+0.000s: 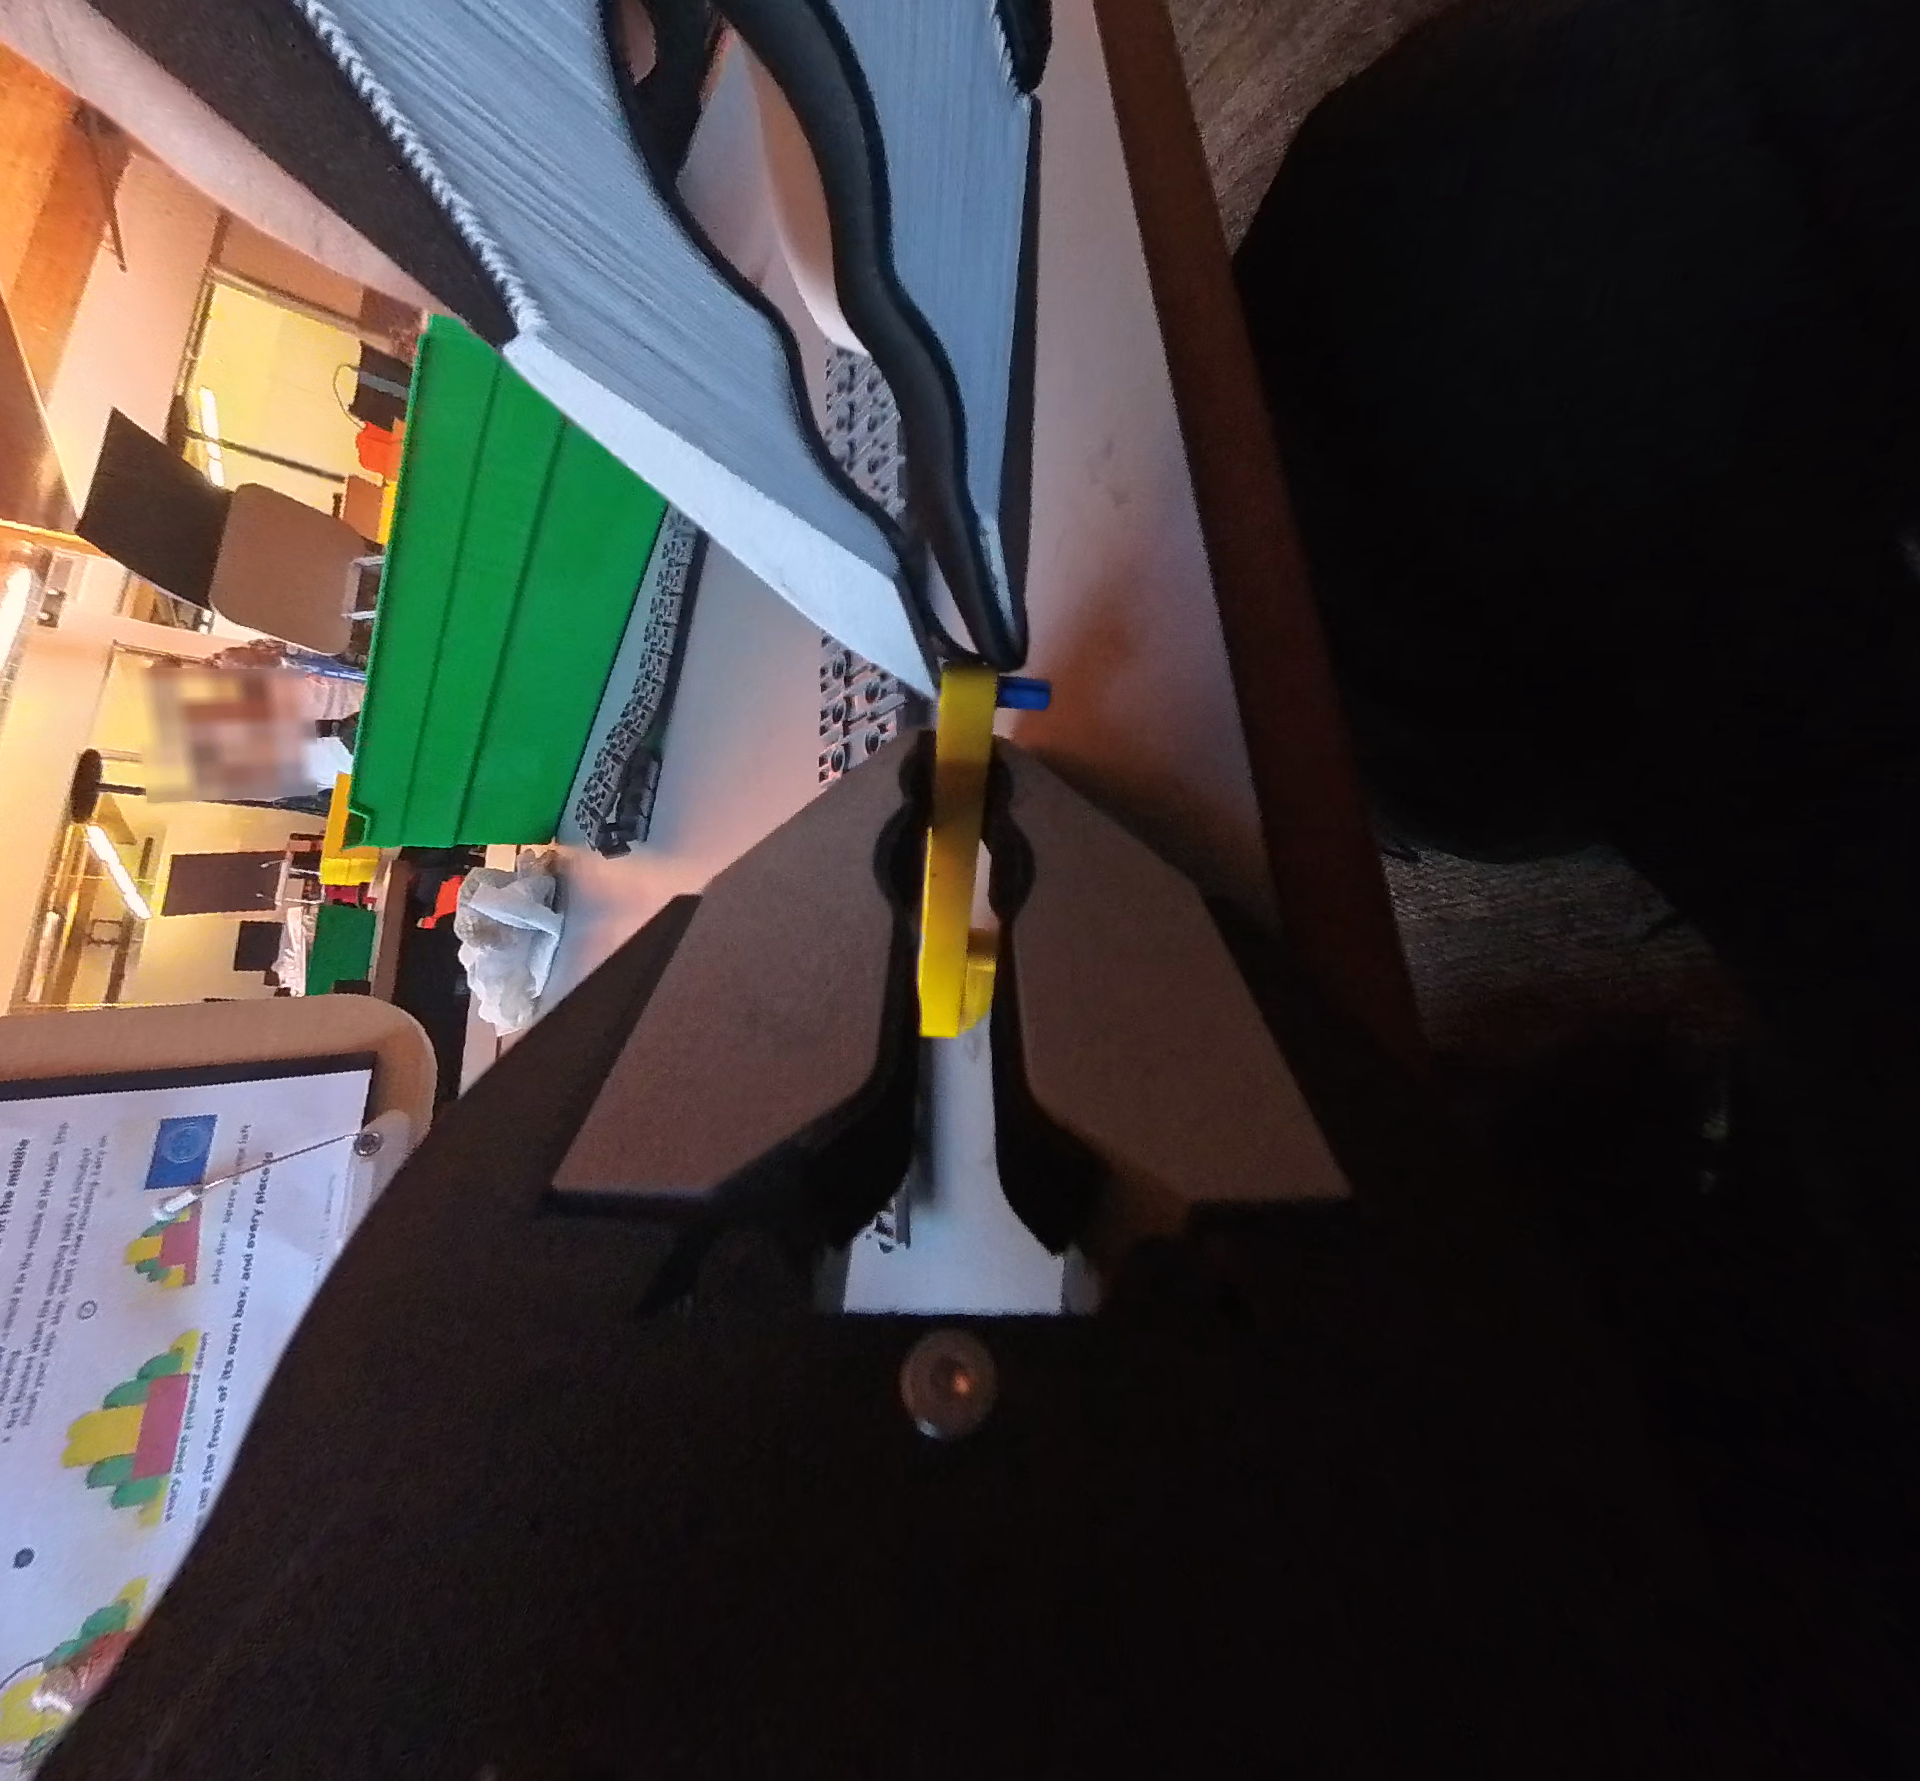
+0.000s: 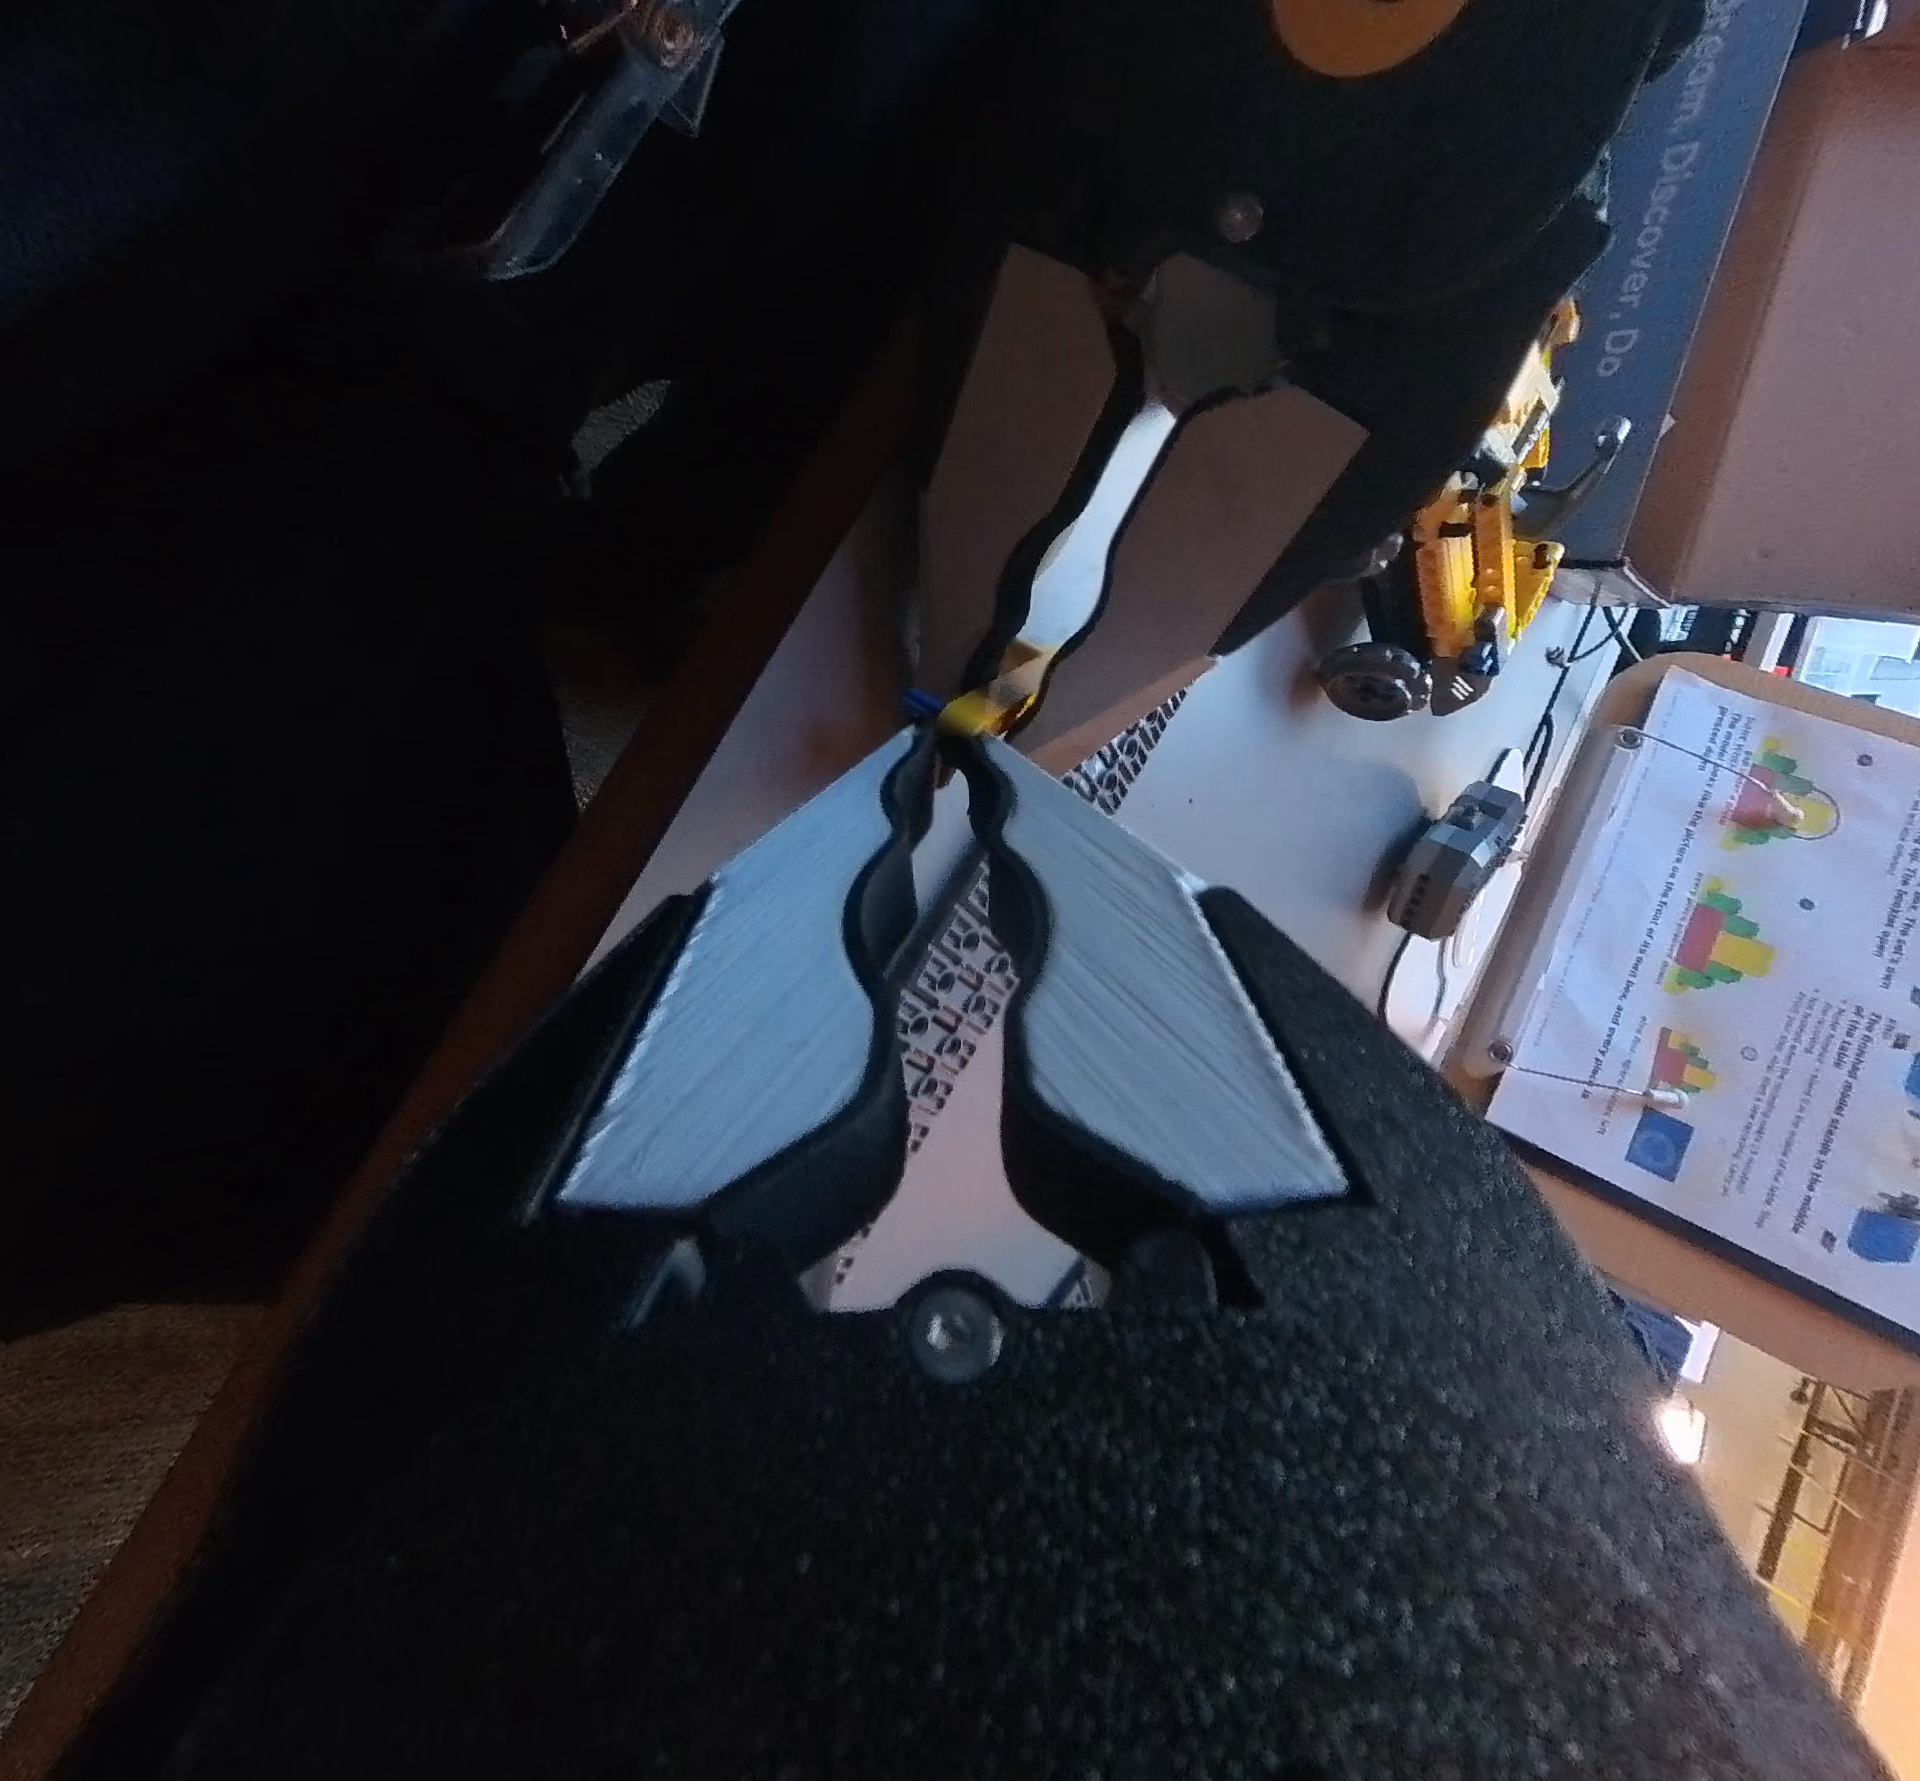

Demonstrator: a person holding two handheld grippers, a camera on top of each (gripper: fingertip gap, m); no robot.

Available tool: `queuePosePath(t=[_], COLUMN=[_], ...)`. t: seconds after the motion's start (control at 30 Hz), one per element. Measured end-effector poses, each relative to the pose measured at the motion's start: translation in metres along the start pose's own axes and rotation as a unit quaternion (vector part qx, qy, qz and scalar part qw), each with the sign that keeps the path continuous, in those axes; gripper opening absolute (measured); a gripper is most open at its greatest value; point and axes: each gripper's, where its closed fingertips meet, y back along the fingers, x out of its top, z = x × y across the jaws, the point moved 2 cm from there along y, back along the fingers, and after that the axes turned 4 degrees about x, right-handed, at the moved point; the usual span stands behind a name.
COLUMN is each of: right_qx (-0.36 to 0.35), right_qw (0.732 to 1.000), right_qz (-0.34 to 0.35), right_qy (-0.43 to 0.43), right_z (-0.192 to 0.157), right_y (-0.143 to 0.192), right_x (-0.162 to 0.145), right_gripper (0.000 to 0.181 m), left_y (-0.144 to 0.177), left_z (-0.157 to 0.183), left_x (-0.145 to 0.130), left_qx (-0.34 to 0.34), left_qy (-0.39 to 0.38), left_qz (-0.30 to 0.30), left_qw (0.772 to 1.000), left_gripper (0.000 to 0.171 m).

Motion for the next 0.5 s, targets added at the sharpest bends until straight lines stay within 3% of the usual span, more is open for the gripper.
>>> queuePosePath(t=[0.33,0.5], right_qx=[0.028,0.049], right_qw=[1.000,0.999], right_qz=[-0.001,0.002], right_qy=[0.000,-0.001], right_z=[-0.0015,0.0020], right_y=[-0.0015,-0.0024], right_x=[-0.0001,-0.0012], right_gripper=[0.002,0.001], left_y=[-0.0008,-0.0007], left_z=[0.0013,-0.0006], left_x=[-0.0015,-0.0045], left_qx=[0.001,-0.010], left_qy=[-0.007,0.026], left_qz=[-0.014,-0.025], left_qw=[1.000,0.999], left_gripper=[0.007,0.007])
